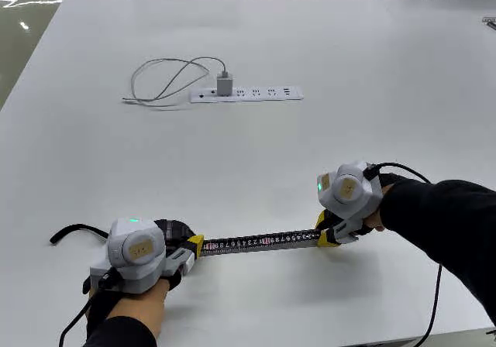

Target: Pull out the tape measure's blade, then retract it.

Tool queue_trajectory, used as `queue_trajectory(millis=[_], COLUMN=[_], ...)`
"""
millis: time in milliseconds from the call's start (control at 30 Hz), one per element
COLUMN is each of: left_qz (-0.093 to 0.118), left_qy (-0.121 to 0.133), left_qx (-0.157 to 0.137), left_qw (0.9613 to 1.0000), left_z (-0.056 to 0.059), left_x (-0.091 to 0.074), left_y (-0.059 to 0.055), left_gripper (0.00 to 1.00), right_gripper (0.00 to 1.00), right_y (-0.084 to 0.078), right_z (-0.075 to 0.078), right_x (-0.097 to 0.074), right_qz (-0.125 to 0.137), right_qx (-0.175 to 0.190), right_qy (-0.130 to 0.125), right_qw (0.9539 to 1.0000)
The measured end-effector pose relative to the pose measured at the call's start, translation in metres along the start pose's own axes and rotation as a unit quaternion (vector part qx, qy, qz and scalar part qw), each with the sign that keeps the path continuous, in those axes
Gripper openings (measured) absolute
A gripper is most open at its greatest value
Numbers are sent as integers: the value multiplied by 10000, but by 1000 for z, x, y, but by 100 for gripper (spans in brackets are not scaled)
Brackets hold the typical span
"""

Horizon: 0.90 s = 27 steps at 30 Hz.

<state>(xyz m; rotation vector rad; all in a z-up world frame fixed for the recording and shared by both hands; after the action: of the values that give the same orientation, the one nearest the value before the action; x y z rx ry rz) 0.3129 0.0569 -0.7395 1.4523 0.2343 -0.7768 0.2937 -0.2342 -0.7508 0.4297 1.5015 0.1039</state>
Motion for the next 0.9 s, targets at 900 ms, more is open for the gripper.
queue_trajectory(millis=[900], left_qz=[-55], left_qy=[-21], left_qx=[61], left_qw=[10000], left_z=[-1], left_x=[1], left_y=[0], left_gripper=[62], right_gripper=[9], right_y=[10], right_z=[0], right_x=[4], right_qz=[-122], right_qx=[-411], right_qy=[73], right_qw=[9991])
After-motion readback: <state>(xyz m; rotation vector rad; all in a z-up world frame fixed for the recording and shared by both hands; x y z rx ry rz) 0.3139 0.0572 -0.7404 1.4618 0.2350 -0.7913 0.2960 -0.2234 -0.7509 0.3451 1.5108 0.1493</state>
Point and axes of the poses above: the centre of the closed fingertips' face, and the gripper's own axes: x roughly forward along the fingers, z roughly to its right, y roughly out of its top, the point moved 6 cm from there along -x, roughly backward along the fingers, and after that the axes turned 5 degrees about -x, right-handed, at the moved point
